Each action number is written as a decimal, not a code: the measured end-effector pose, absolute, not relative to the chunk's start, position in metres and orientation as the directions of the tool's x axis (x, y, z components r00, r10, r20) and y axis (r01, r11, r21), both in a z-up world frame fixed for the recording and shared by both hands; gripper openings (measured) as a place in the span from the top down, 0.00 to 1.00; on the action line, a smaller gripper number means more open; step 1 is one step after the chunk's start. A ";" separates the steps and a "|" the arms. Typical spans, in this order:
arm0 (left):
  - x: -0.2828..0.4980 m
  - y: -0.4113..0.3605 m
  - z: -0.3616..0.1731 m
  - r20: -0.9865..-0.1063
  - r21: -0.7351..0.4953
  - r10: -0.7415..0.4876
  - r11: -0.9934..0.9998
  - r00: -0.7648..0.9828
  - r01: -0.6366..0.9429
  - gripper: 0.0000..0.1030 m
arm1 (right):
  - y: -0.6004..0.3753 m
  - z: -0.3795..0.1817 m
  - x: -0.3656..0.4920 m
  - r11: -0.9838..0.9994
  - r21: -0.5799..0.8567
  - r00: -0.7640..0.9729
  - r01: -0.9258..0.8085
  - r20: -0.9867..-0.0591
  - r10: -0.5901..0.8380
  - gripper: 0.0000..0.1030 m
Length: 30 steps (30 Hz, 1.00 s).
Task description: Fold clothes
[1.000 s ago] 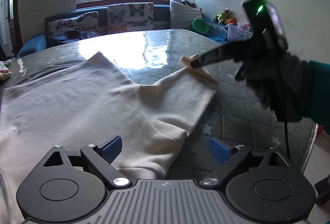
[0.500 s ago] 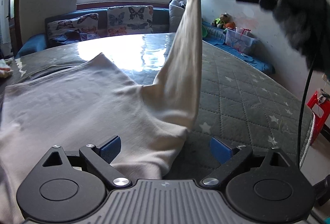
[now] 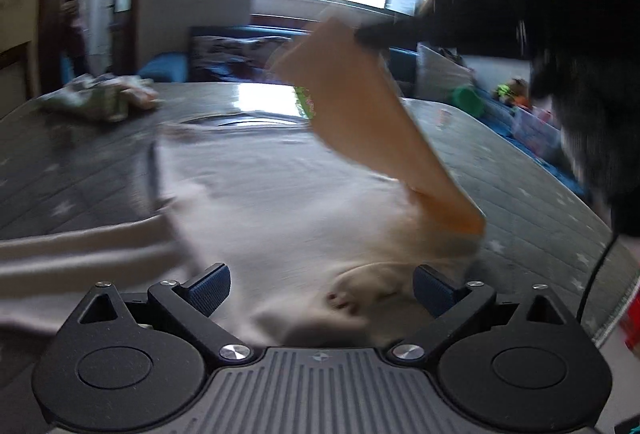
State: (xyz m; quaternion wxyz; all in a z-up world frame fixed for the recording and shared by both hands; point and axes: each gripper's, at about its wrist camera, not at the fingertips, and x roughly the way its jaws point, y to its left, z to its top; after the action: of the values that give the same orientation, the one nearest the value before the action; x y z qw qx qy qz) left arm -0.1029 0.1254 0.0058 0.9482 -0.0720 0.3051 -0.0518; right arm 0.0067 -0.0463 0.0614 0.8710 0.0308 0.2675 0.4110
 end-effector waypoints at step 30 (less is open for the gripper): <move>-0.035 0.130 -0.002 -0.593 -0.186 -0.096 0.982 0.800 -0.020 0.27 | -0.095 -0.022 0.030 0.759 0.148 0.514 -0.634 -0.652 0.557 0.75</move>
State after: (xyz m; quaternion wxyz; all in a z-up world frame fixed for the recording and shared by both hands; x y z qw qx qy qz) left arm -0.0349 0.1304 -0.0017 0.9441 -0.0917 0.3159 -0.0202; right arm 0.0300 -0.0950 -0.0217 0.8685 -0.0542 0.3537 0.3430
